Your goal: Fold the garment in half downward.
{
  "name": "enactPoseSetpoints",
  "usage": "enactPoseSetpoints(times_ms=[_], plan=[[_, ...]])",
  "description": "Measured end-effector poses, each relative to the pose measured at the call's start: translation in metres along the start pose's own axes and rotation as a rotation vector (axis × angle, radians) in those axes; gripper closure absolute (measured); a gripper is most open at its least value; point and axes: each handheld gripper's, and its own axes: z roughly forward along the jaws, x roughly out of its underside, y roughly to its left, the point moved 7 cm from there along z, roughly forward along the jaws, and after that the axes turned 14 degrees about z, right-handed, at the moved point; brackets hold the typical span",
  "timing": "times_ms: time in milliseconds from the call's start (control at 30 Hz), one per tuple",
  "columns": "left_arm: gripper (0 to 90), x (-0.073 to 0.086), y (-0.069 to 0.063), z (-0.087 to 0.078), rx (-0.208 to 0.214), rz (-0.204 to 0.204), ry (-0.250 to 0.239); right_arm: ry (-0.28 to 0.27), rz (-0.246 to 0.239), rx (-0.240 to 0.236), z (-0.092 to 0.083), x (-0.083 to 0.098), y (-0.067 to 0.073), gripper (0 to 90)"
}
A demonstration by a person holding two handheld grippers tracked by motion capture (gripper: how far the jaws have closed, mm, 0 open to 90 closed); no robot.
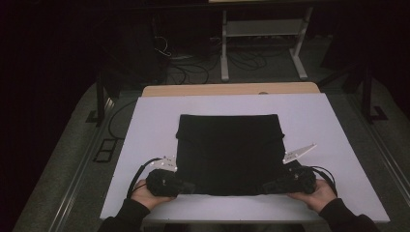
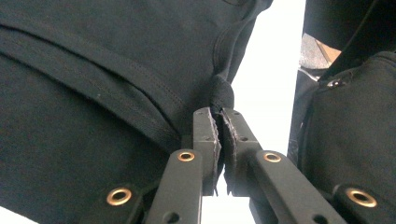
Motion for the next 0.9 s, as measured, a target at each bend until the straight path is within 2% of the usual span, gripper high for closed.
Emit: enactPoseSetpoints(times_ms=[267,433,567,633,700,733,767,800,900], plan=[[81.0,0.002,-0.002,0.0,0.017,0.003,0.013,0.01,0.011,-0.009,-0.001,0.002,0.002,82.6],[71.6,0.002,-0.002,-0.004,-0.001,0.017,-0.001,-0.032,0.025,-0.005,-0.007,-0.002,0.0,68.9],[64.7,0.0,0.001,-0.009,-0.028,0.013,-0.029,-0.096,0.0,0.038,-0.014,-0.006,0.0,58.3],[60.0,-0.001,0.002,-0.011,-0.048,0.01,-0.044,-0.115,0.0,0.046,-0.016,-0.008,-0.001,53.9],[57.8,-0.001,0.002,-0.011,-0.048,0.01,-0.044,-0.126,0.003,0.053,-0.017,-0.009,-0.001,53.9],[52.1,-0.004,0.005,-0.014,-0.076,0.001,-0.073,-0.149,0.003,0.06,-0.02,-0.012,-0.001,44.8],[49.4,-0.004,0.005,-0.014,-0.076,0.001,-0.073,-0.149,0.003,0.06,-0.02,-0.012,-0.001,44.8],[47.0,-0.006,0.006,-0.016,-0.094,-0.003,-0.094,-0.169,-0.002,0.069,-0.022,-0.014,-0.001,37.7],[39.4,-0.01,0.008,-0.02,-0.116,-0.002,-0.126,-0.19,-0.004,0.077,-0.024,-0.018,-0.001,26.8]])
